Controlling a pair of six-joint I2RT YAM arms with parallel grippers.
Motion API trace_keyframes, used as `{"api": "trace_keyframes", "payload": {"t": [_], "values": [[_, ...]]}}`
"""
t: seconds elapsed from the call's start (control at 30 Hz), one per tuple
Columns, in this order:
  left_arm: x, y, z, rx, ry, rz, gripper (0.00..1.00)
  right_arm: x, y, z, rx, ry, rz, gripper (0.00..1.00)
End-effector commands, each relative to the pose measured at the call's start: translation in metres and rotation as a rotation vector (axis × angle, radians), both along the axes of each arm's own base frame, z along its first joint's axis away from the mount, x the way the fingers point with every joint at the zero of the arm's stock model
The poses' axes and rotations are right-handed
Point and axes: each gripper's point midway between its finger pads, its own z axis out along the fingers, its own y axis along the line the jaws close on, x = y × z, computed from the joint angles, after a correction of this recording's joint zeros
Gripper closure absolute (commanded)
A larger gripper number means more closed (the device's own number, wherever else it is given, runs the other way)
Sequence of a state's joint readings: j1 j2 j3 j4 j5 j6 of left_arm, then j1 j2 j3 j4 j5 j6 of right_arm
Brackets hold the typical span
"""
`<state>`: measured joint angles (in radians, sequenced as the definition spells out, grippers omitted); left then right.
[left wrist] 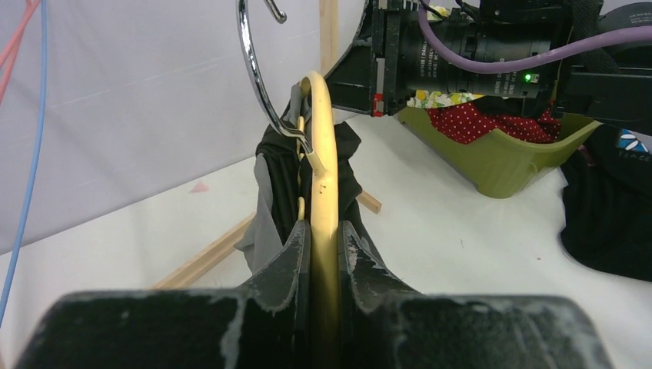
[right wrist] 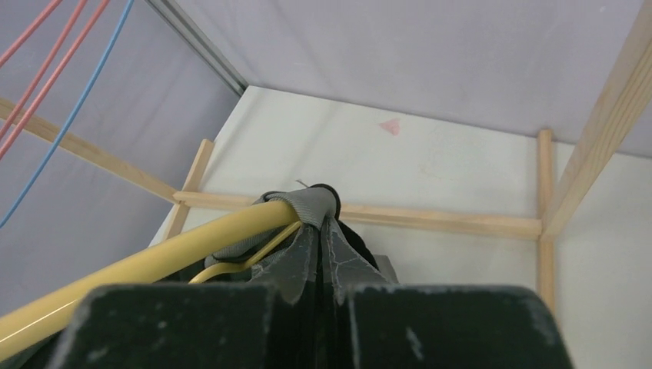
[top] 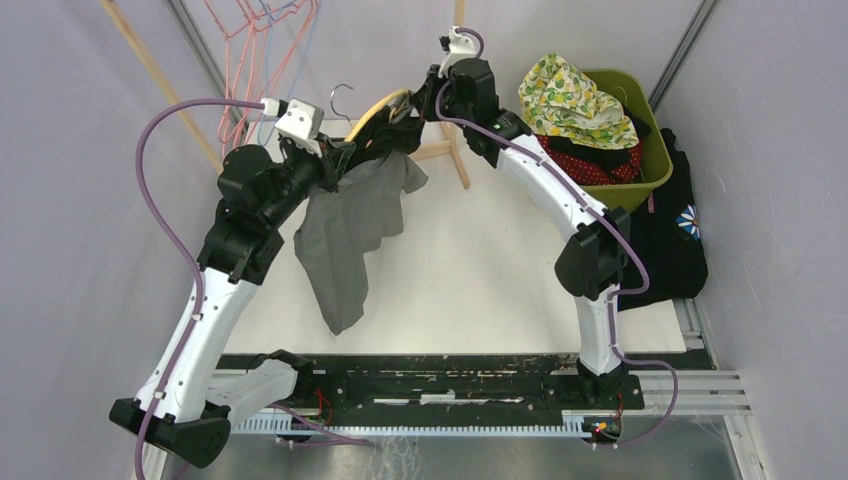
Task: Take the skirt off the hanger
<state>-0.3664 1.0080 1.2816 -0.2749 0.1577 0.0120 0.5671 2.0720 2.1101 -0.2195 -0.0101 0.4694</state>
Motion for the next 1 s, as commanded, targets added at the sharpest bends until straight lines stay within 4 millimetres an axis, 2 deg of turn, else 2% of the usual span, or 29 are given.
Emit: {"api": "trace_keyframes", "payload": {"t": [0.0,0.07,0.27,0.43,0.5,0.6,0.7,0.77,0.83,0.87,0.97], "values": [[-0.031,-0.004,0.046,-0.074,-0.114,-0.081,0.97,0.061,-0.066,0.027,-0.083,-0.159,-0.257,0.99],[-0.04,-0.01,0.045,-0.066,-0.098,-0.131,0.97,0.074,-0.074,0.021,-0.117,-0.172,-0.292,0.99],[-0.064,-0.01,0.033,-0.046,-0.019,-0.179,0.97,0.106,-0.099,-0.006,-0.182,-0.164,-0.382,0.99],[-0.087,-0.008,0.023,-0.067,0.039,-0.207,0.97,0.121,-0.114,-0.011,-0.183,-0.17,-0.418,0.99],[-0.096,-0.007,0.027,-0.074,0.042,-0.219,0.97,0.126,-0.118,-0.014,-0.19,-0.175,-0.424,0.99],[-0.106,-0.004,0.043,-0.085,0.018,-0.225,0.97,0.132,-0.13,-0.026,-0.203,-0.159,-0.443,0.99],[-0.104,0.003,0.058,-0.09,-0.014,-0.186,0.97,0.134,-0.136,-0.038,-0.21,-0.131,-0.441,0.99],[-0.092,0.005,0.062,-0.087,-0.039,-0.152,0.97,0.127,-0.126,-0.047,-0.17,-0.087,-0.395,0.99],[-0.075,0.003,0.067,-0.094,-0.081,-0.124,0.97,0.112,-0.106,-0.06,-0.113,-0.019,-0.332,0.99],[-0.064,0.001,0.076,-0.109,-0.132,-0.115,0.97,0.1,-0.093,-0.065,-0.099,0.008,-0.293,0.99],[-0.025,-0.007,0.087,-0.101,-0.218,-0.082,0.97,0.053,-0.038,-0.075,-0.055,0.066,-0.129,0.99]]}}
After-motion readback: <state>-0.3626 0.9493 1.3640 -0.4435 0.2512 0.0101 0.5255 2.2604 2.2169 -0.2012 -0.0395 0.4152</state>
